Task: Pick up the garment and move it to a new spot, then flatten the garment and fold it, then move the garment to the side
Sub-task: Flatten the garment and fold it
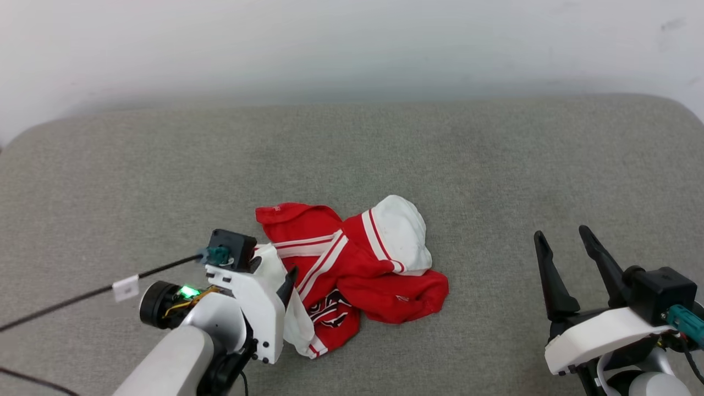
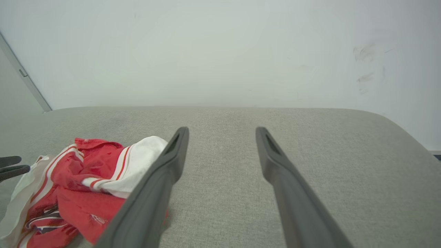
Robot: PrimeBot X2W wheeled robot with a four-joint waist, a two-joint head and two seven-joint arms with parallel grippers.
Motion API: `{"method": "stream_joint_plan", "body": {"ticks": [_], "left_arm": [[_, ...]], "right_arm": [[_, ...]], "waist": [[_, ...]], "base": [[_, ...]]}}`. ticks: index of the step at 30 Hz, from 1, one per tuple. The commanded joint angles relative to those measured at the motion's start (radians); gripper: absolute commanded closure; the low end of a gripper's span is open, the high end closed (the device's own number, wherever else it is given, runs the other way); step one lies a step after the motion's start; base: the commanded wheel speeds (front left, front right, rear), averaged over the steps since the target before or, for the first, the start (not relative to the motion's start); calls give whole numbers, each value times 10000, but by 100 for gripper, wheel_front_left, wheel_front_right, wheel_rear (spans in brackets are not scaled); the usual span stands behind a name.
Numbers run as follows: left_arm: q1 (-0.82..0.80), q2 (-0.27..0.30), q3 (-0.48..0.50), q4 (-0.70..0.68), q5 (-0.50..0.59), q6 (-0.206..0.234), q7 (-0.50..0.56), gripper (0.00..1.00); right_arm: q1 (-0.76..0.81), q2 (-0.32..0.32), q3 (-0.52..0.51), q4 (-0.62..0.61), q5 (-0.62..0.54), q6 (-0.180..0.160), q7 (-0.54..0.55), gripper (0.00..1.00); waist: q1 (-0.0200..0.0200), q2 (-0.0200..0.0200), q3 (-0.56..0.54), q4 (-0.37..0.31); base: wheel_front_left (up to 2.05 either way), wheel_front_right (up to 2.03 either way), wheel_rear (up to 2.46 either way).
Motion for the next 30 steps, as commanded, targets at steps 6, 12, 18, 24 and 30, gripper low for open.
{"method": "stream_joint_plan", "body": {"ticks": [6, 12, 18, 24, 30], "left_arm": [[-728, 361, -286, 331, -1, -198, 1369, 31], [-540, 559, -262, 203, -18, -69, 1507, 100], [73, 902, 107, -417, 29, 527, 1140, 100], [1484, 1144, 932, -1162, -390, 1500, 550, 100], [3029, 875, 1572, -954, -1128, 2071, -10, 100]], "right_arm": [[-243, 19, -37, 52, 155, -5, -160, 0], [-283, 19, -150, 190, 197, -7, -279, 0], [-309, 17, -268, 262, 173, -7, -303, 0], [-261, 17, -277, 197, 137, -7, -266, 0], [-286, 17, -193, 199, 120, -7, -206, 0]], "waist": [[0, -1, 602, -291], [0, -1, 713, -261], [0, -1, 623, 1], [0, -1, 596, 290], [0, -1, 558, 381]], "base": [[0, 0, 0], [0, 0, 0], [0, 0, 0], [0, 0, 0], [0, 0, 0]]}}
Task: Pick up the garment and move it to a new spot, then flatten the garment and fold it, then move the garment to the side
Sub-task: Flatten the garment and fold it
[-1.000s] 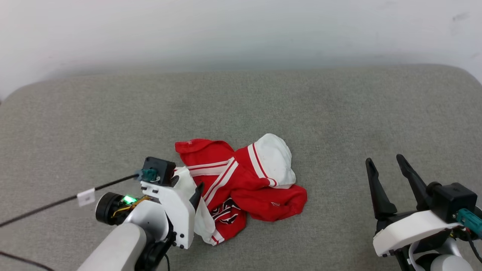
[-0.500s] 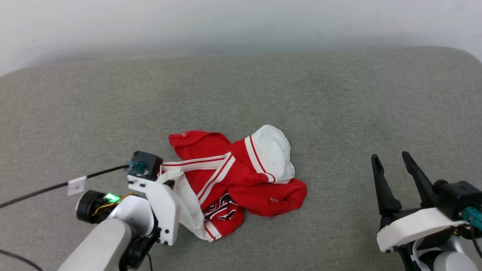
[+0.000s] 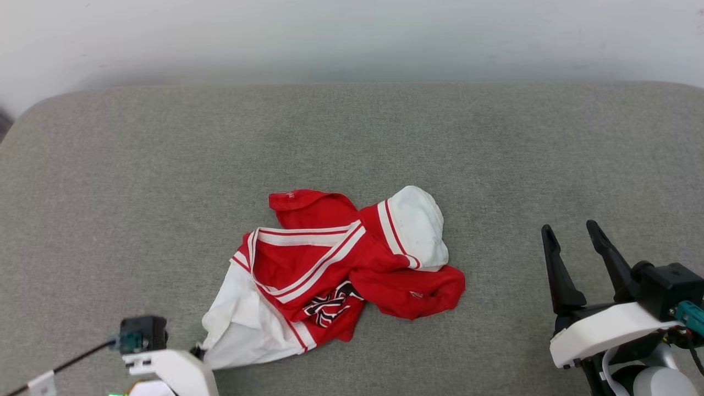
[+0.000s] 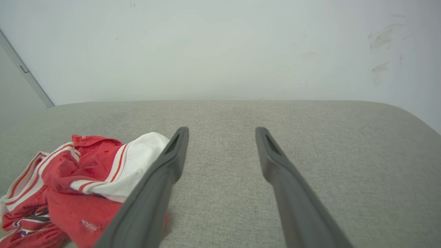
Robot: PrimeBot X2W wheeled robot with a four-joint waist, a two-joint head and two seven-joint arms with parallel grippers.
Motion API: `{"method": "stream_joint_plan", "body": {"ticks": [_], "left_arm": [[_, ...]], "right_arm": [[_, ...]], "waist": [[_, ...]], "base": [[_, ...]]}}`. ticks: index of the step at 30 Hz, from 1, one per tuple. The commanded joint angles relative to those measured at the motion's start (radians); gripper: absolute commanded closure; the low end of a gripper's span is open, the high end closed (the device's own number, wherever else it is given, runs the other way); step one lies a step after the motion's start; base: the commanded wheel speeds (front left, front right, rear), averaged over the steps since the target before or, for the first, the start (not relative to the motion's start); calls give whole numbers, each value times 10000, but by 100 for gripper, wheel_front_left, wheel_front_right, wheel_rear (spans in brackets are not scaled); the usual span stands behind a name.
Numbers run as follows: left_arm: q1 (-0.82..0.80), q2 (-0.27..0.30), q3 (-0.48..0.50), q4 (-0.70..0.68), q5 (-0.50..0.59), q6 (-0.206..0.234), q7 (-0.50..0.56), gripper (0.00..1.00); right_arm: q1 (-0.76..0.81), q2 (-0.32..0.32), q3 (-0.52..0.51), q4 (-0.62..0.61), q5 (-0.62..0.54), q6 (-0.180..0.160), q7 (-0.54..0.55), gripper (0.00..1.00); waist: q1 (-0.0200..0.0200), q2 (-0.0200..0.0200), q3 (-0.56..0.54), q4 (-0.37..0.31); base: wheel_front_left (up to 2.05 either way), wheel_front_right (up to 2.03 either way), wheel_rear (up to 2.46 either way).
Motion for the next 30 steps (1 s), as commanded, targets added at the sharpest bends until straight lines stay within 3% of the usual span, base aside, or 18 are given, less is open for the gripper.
{"method": "stream_joint_plan", "body": {"ticks": [1, 3, 4, 5, 22, 30], "left_arm": [[181, -92, 95, 98, -120, 31, -141, 100], [390, -244, 132, 306, -300, -49, -268, 99], [429, -288, 128, 400, -341, -82, -323, 60], [410, -331, 133, 455, -318, -122, -448, 0], [-964, -892, 59, -435, 1690, 26, -4490, 0], [-1178, -1045, -308, -1204, 2542, 284, -5380, 0]], "right_arm": [[-79, 16, 17, -21, -27, -3, 7, 0], [-60, 16, 13, -30, -40, -5, 12, 0], [-52, 16, 28, -26, -46, -3, 33, 0], [-57, 16, 33, -26, -49, -5, 54, 0], [259, 16, -369, 198, -166, -3, 276, 0], [-125, -69, -895, 814, -194, -3, 520, 0]], "waist": [[0, 0, -11, 9], [0, 0, -34, 34], [0, 0, -45, 36], [0, 0, -58, 33], [0, 0, -844, -40], [0, 0, -936, 327]], "base": [[0, 0, 0], [0, 0, 0], [0, 0, 0], [0, 0, 0], [0, 0, 0], [0, 0, 0]]}}
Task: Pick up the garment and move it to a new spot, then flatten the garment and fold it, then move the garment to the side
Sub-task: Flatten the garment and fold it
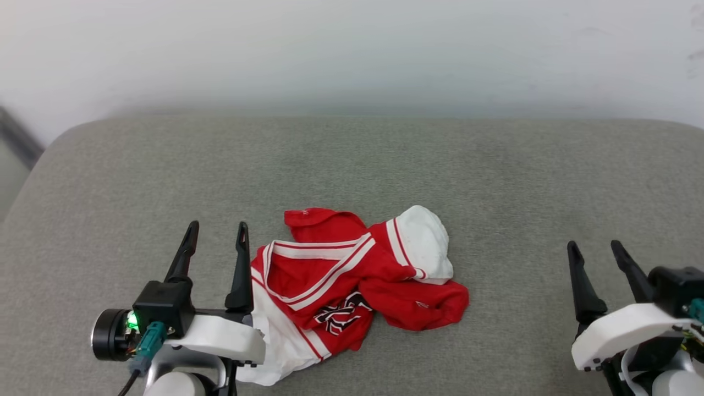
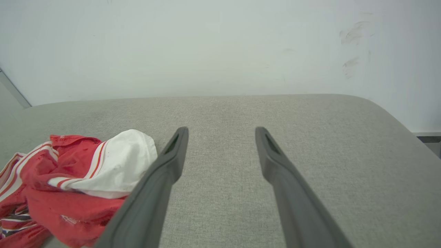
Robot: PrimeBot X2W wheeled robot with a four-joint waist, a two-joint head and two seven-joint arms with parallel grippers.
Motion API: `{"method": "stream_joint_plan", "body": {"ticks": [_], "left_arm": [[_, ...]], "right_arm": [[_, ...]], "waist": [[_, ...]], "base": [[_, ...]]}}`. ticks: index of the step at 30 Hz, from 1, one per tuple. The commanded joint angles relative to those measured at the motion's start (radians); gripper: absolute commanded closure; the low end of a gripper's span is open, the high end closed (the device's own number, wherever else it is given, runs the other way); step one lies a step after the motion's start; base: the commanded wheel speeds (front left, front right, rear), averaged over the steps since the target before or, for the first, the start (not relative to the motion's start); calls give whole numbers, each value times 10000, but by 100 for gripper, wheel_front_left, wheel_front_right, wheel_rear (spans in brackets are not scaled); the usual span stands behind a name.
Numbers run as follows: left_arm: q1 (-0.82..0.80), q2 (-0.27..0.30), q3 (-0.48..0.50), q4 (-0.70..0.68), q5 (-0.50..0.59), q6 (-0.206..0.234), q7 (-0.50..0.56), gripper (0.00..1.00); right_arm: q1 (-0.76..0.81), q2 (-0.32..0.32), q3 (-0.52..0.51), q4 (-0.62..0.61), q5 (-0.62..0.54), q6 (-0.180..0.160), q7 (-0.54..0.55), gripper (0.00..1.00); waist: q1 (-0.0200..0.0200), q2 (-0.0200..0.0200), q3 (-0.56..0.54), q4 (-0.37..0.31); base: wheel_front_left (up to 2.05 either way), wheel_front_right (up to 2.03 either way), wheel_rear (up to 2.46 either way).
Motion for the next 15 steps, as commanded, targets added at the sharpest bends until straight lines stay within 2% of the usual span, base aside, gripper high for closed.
{"method": "stream_joint_plan", "body": {"ticks": [1, 5, 8, 15], "left_arm": [[-131, -26, -67, -118, 104, 53, -53, 0], [-264, -106, -209, -372, 233, 39, -116, 0], [-402, -222, -309, -456, 294, 41, -124, 0], [-781, -517, -458, -259, 281, -113, -302, 0]], "right_arm": [[-224, -136, -44, 194, -45, -5, 99, 0], [-804, -431, -94, 805, 298, -5, 648, 0], [-1457, -740, 233, 1239, 802, -3, 1437, 0], [-3104, -2048, 1993, 2201, 2533, -5, 4911, 0]], "waist": [[0, 0, 42, 172], [0, 0, 314, 582], [0, 0, 628, 904], [0, 0, 1326, 1558]], "base": [[0, 0, 0], [0, 0, 0], [0, 0, 0], [0, 0, 0]]}}
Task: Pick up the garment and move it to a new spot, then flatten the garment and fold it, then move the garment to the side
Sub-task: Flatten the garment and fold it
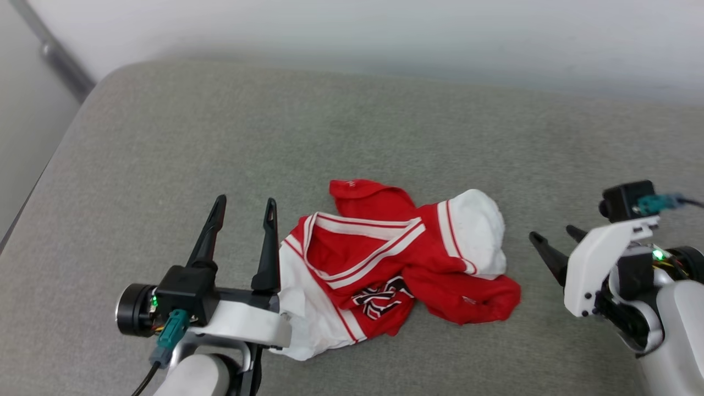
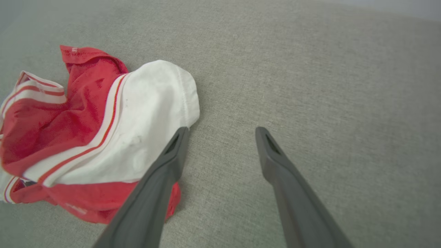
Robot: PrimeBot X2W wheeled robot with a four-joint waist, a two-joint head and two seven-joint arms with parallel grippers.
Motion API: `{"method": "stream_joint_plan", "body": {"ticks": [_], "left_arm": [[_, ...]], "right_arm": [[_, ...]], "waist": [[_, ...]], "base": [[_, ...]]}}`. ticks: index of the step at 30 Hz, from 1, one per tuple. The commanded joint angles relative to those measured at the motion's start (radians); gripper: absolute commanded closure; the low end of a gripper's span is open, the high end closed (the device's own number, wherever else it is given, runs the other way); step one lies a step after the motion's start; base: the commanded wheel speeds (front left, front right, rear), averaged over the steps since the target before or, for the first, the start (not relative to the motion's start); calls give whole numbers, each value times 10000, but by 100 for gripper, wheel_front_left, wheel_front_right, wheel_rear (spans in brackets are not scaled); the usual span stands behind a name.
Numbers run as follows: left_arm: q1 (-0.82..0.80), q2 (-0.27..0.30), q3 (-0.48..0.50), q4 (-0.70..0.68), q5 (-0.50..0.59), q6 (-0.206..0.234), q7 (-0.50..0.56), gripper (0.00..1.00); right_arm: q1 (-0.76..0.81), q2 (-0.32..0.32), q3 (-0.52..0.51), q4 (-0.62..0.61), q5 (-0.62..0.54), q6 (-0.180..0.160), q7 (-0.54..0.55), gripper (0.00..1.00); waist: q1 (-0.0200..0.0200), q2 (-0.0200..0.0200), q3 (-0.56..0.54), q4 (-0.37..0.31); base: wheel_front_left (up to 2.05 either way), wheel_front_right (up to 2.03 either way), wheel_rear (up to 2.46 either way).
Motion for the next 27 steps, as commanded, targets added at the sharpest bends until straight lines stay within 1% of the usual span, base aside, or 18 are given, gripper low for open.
{"method": "stream_joint_plan", "body": {"ticks": [1, 4, 7, 11, 12, 14, 15, 16, 18, 21, 26, 27], "left_arm": [[-226, -115, -31, 80, 17, -66, -100, 0], [-437, -252, -65, 229, 23, -162, -181, 0], [-620, -438, -106, 344, 52, -247, -251, 0], [-790, -586, -134, 531, 98, -344, -329, 0], [-790, -586, -134, 531, 98, -344, -329, 0], [-798, -665, -118, 651, 78, -404, -332, 0], [-790, -684, -105, 695, 63, -425, -345, 0], [-767, -697, -68, 810, 62, -469, -356, 0], [-646, -679, -11, 902, 22, -501, -372, 0], [-480, -614, 50, 1015, -26, -505, -378, 0], [-140, -393, 163, 1157, -137, -434, -312, 0], [-140, -393, 163, 1157, -137, -434, -312, 0]], "right_arm": [[-364, -222, 351, 165, 334, -5, 616, 0], [-795, -491, 1033, 456, 890, -5, 1561, 0], [-1164, -708, 1638, 813, 1217, -5, 2113, 0], [-1229, -711, 2320, 1616, 1636, -3, 2536, 0], [-1229, -711, 2320, 1616, 1636, -3, 2536, 0], [-1139, -631, 2563, 2044, 1863, -5, 2676, 0], [-1115, -580, 2657, 2192, 1936, -3, 2708, 18], [-1171, -545, 2831, 2328, 2073, -3, 2582, 100], [-1288, -580, 2914, 2300, 2183, -2, 2401, 100], [-1540, -808, 2779, 2026, 2206, -3, 1878, 100], [-1399, -1093, 2190, 1315, 2120, -5, 1105, 100], [-1399, -1093, 2190, 1315, 2120, -5, 1105, 100]], "waist": [[0, 0, 393, 387], [0, 0, 705, 632], [0, 0, 1010, 826], [0, 0, 1217, 965], [0, 0, 1217, 965], [0, 0, 1238, 995], [0, 0, 1229, 998], [0, 0, 1141, 961], [0, 0, 1005, 873], [0, 0, 778, 656], [0, 0, 437, 23], [0, 0, 437, 23]], "base": [[0, 0, 0], [0, 0, 0], [0, 0, 0], [0, 0, 0], [0, 0, 0], [0, 0, 0], [0, 0, 0], [0, 0, 0], [0, 0, 0], [0, 0, 0], [0, 0, 0], [0, 0, 0]]}}
